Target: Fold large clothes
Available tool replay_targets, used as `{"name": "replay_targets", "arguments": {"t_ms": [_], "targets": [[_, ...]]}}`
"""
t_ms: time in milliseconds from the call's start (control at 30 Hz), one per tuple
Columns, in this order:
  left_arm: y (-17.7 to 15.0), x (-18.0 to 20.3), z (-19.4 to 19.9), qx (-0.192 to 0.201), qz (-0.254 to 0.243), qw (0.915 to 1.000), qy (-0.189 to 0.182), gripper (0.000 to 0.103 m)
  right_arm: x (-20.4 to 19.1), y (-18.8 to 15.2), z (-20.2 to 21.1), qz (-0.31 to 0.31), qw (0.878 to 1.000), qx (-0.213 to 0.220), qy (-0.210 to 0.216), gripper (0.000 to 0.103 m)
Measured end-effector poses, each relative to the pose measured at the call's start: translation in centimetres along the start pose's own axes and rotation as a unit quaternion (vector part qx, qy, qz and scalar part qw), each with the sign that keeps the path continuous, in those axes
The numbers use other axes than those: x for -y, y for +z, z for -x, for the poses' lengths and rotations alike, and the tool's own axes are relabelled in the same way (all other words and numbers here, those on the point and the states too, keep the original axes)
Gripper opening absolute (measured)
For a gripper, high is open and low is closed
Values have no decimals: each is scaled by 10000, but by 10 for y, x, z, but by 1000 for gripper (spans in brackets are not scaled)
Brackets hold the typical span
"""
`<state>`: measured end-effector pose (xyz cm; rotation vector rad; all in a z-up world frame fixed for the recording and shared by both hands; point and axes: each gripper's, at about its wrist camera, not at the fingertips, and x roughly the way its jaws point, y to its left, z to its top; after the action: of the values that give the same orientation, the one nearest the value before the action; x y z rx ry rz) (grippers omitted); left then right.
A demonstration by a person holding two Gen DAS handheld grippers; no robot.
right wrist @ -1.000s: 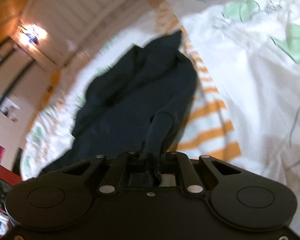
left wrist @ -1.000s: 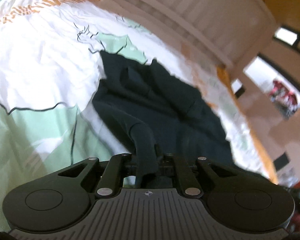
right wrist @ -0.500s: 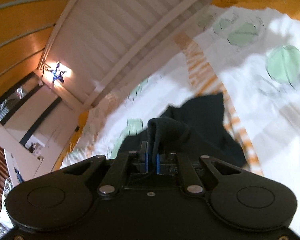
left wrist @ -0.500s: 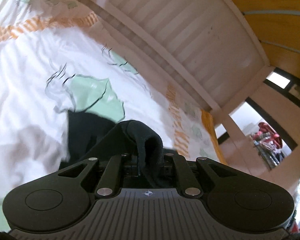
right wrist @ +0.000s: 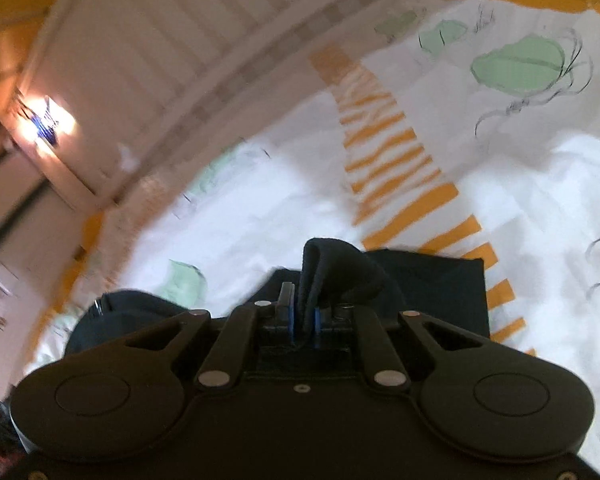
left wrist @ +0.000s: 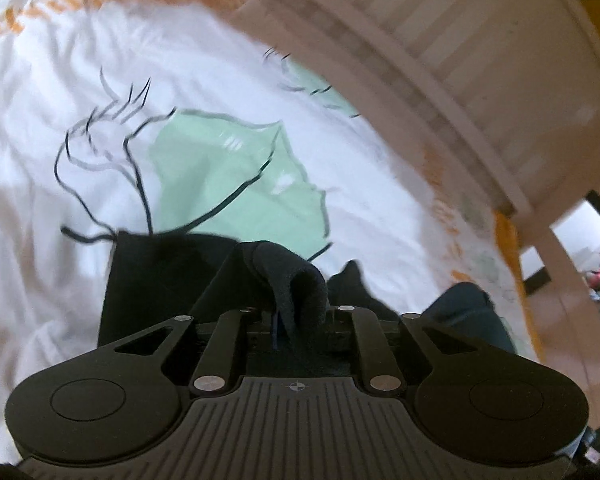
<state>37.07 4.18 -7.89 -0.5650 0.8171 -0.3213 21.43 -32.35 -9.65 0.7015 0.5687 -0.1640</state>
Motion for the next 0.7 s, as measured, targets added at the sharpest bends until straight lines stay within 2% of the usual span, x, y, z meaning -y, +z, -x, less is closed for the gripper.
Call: {"name": "replay_targets", "arguments": {"t_ms": [133, 167, 200, 233, 267, 300, 333, 367, 433, 500, 567, 700], "targets": [[3, -14, -11, -206, 199, 9993, -241, 21, 11, -6, -14, -120, 9999, 21, 21, 21], [4, -15, -10, -207, 180, 9991, -319, 26, 13, -5, -13, -176, 9998, 30, 62, 23], [5, -15, -7, -177, 128, 9990, -383, 36, 14, -5, -13, -218, 9997, 54, 108, 33], [5, -14, -2, -59, 26, 9993, -375, 46, 15, -4, -11, -218, 9996, 121, 125, 54], [5, -12, 4, 129, -94, 9994, -316, 79, 15, -2, -9, -171, 9994, 254, 139, 63], [6, -8, 11, 368, -208, 9988, -248, 103, 13, 0, -6, -132, 9991, 361, 176, 83], [7, -6, 21, 660, -331, 9971, -184, 102, 13, 2, -3, -98, 9988, 453, 177, 89], [8, -4, 28, 830, -409, 9956, -135, 103, 11, 4, 2, -51, 9986, 499, 188, 89], [12, 5, 40, 950, -578, 9938, -33, 103, 4, 6, 13, 82, 9980, 609, 166, 89], [11, 18, 49, 938, -898, 9915, 53, 103, -6, 4, 23, 365, 9966, 716, 176, 89], [3, 36, 52, 801, -1446, 9860, 239, 103, -22, -3, 32, 806, 9937, 761, 150, 89], [-29, 74, 52, 594, -2490, 9661, 341, 103, -55, -26, 37, 1678, 9830, 743, 33, 89]]}}
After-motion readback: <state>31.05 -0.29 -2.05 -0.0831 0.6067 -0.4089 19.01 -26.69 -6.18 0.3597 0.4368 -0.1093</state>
